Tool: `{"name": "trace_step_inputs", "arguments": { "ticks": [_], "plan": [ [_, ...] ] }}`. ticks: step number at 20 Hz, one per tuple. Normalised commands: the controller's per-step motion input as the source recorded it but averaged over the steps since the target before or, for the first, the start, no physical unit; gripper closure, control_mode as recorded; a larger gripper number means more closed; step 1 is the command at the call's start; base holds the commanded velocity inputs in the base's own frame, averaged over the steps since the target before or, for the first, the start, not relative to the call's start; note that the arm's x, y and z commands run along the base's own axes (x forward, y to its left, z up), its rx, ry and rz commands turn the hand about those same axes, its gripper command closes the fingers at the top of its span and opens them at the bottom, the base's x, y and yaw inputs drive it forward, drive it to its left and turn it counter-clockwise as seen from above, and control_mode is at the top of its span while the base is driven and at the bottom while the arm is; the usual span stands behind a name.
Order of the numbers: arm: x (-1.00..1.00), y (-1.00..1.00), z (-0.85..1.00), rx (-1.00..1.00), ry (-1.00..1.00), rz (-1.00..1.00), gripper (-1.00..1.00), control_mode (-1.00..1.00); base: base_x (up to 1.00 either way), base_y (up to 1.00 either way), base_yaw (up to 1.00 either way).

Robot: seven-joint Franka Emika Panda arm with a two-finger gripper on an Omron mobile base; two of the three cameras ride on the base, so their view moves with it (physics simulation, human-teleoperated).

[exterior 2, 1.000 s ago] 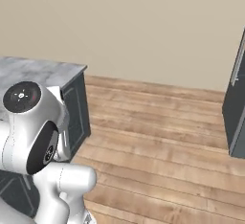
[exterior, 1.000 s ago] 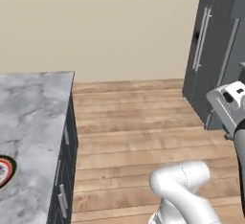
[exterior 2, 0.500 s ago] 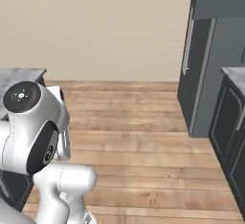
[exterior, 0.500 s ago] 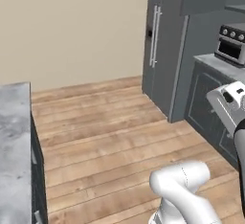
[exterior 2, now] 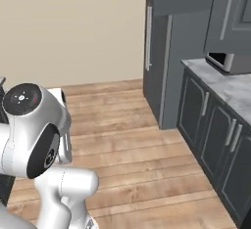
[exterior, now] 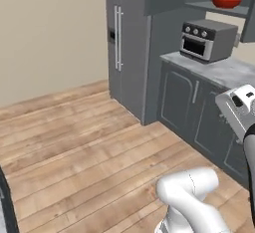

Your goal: Move the bowls from the cabinet to the plates on the dining table.

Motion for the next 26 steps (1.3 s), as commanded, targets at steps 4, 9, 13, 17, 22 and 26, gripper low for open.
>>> {"name": "trace_step_inputs", "arguments": {
  "ticks": [4, 9, 13, 17, 22, 26],
  "plan": [
    [0.00, 0.00, 0.00, 0.00, 0.00, 0.00, -1.00, 1.00, 0.16, -0.18, -0.40],
    [0.00, 0.00, 0.00, 0.00, 0.00, 0.00, -1.00, 1.00, 0.19, -0.19, -0.41],
    [0.00, 0.00, 0.00, 0.00, 0.00, 0.00, -1.00, 1.00, 0.21, -0.20, -0.41],
    [0.00, 0.00, 0.00, 0.00, 0.00, 0.00, -1.00, 1.00, 0.22, -0.18, -0.42],
    [0.00, 0.00, 0.00, 0.00, 0.00, 0.00, -1.00, 1.00, 0.25, -0.06, -0.42],
    [0.00, 0.00, 0.00, 0.00, 0.00, 0.00, -1.00, 1.00, 0.29, 0.00, -0.42]
  ]
}}
